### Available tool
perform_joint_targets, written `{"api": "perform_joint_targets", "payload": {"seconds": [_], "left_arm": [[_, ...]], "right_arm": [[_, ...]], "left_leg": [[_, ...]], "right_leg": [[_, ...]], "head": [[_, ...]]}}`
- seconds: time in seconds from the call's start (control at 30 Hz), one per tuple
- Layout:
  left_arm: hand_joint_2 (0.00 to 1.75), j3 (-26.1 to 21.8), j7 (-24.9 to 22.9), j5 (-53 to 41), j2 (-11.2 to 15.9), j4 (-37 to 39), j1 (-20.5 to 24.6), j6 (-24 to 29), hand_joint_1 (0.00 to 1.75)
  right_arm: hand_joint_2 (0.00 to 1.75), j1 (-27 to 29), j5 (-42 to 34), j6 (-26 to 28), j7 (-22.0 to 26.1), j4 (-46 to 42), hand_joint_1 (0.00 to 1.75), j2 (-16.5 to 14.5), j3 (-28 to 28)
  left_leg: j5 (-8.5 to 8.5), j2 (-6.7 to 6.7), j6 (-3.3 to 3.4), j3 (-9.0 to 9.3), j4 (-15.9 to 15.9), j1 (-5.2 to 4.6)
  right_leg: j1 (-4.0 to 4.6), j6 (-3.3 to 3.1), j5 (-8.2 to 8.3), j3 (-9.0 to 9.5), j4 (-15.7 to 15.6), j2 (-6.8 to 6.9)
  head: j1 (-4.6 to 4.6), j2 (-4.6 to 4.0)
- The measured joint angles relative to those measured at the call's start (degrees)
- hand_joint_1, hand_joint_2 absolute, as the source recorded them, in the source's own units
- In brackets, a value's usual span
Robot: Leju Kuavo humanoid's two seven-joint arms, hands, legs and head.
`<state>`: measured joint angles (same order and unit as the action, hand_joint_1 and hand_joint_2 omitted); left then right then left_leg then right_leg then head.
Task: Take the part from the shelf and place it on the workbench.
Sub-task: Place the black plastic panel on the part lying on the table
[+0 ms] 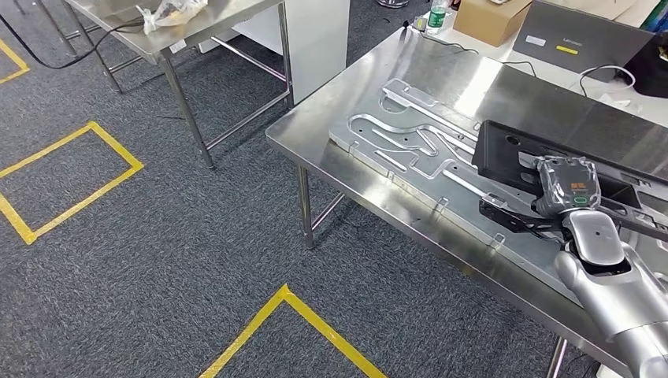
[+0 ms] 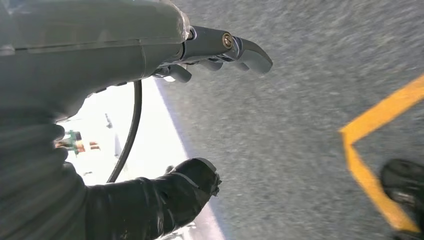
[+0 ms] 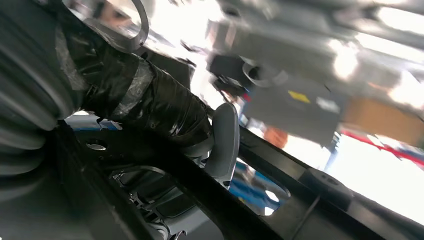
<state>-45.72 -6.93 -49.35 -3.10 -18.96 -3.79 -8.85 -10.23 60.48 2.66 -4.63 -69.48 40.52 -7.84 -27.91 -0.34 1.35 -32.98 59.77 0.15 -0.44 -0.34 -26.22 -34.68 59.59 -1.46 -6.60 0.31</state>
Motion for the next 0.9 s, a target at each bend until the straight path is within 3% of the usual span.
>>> {"api": "perform_joint_targets", "payload": {"seconds": [0.1,0.4,0.67,0.8,0.9], "left_arm": [[1.75,-1.13,0.16,-0.38,-0.02,0.01,0.25,0.17,0.0],[1.75,-2.83,0.18,-1.11,-0.07,0.02,0.55,0.28,0.0],[1.75,-5.07,-0.01,-3.56,-0.21,0.04,1.18,0.19,0.0],[1.75,-5.56,-0.02,-3.63,-0.31,0.05,1.28,0.16,0.0],[0.44,-6.32,-0.35,-3.65,-0.55,0.05,1.43,-0.34,0.0]], "right_arm": [[1.75,-0.85,0.17,0.44,-0.2,4.27,1.75,-0.91,0.49],[1.75,-3.09,0.45,0.65,-0.45,10.17,1.75,-2.35,1.07],[1.75,-6.96,2.09,2.41,-1.03,19.21,1.75,-5.83,1.65],[0.0,-8.29,2.38,2.71,-1.03,21.99,0.0,-7.46,1.89],[0.0,-9.57,2.55,2.87,-1.03,24.04,0.0,-8.62,2.04]], "left_leg": [[0.17,-0.01,-0.33,0.4,-1.04,-0.14],[0.18,-0.05,0.21,0.3,-0.98,-0.43],[0.16,-0.04,0.28,0.34,-0.98,-0.41],[0.16,-0.03,0.28,0.36,-0.98,-0.3],[0.16,-0.01,0.27,0.4,-0.98,-0.21]], "right_leg": [[-0.02,0.21,-0.12,-0.14,0.16,-0.06],[-0.28,0.64,0.15,-0.01,-0.26,-0.01],[-0.23,0.68,0.13,-0.02,-0.26,0.01],[-0.13,0.68,0.13,-0.01,-0.24,0.01],[-0.03,0.68,0.13,0.02,-0.23,-0.01]], "head": [[0.01,0.0],[0.0,0.0],[0.0,0.0],[0.0,0.0],[0.0,0.0]]}}
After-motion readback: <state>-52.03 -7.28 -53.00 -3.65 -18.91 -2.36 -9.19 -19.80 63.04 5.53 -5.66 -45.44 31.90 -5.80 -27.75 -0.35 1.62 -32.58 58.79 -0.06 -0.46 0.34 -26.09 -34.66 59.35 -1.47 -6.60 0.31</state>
